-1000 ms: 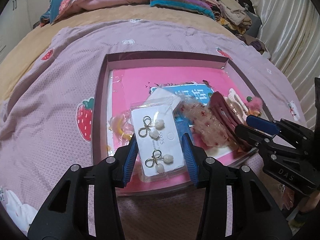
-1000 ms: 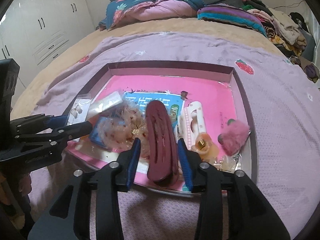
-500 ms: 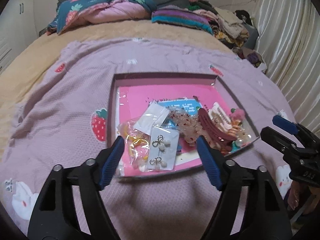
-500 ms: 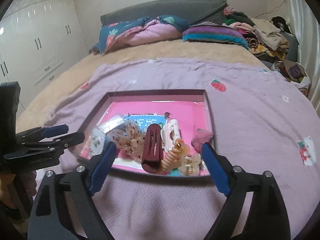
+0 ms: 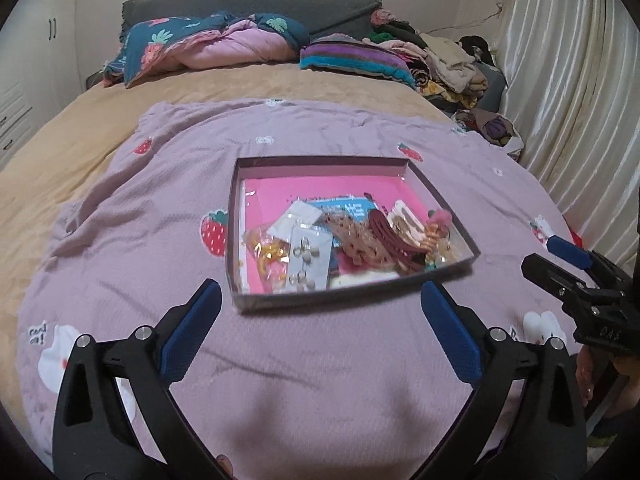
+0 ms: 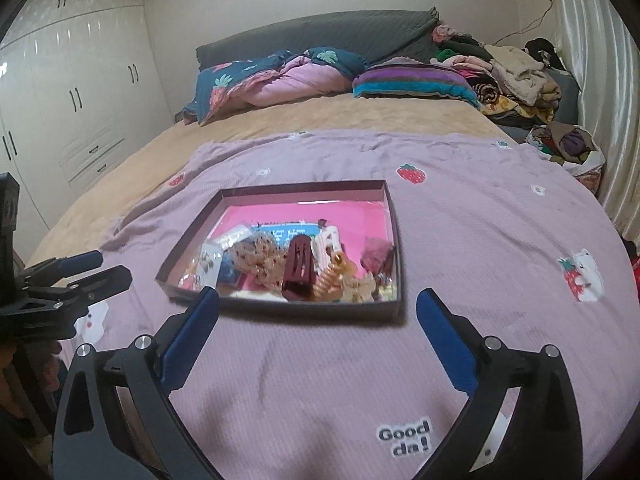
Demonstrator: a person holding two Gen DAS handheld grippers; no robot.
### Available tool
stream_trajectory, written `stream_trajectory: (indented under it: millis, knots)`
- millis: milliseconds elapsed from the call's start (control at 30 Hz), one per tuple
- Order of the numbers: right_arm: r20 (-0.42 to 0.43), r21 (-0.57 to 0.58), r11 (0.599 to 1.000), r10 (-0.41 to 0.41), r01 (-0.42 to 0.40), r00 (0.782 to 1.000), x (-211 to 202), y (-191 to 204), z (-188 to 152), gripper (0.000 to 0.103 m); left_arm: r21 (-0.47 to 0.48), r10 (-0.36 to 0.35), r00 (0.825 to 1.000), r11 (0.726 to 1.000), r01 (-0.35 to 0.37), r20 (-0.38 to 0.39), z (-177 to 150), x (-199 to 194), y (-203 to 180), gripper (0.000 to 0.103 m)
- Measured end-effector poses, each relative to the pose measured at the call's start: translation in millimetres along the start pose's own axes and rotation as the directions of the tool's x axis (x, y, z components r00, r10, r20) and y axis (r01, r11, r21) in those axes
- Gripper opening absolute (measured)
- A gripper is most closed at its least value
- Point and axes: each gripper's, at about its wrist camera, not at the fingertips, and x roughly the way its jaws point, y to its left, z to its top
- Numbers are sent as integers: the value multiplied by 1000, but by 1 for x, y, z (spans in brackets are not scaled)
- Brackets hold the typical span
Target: Organize jewelry
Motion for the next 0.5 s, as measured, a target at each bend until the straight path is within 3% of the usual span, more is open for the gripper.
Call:
stream_trajectory:
  millis: [500]
  knots:
    - [-22,1,1000,-2,2,1000,-13,3,-34,99,-34,8,1000,999,-8,-2,-32,-7,1,93]
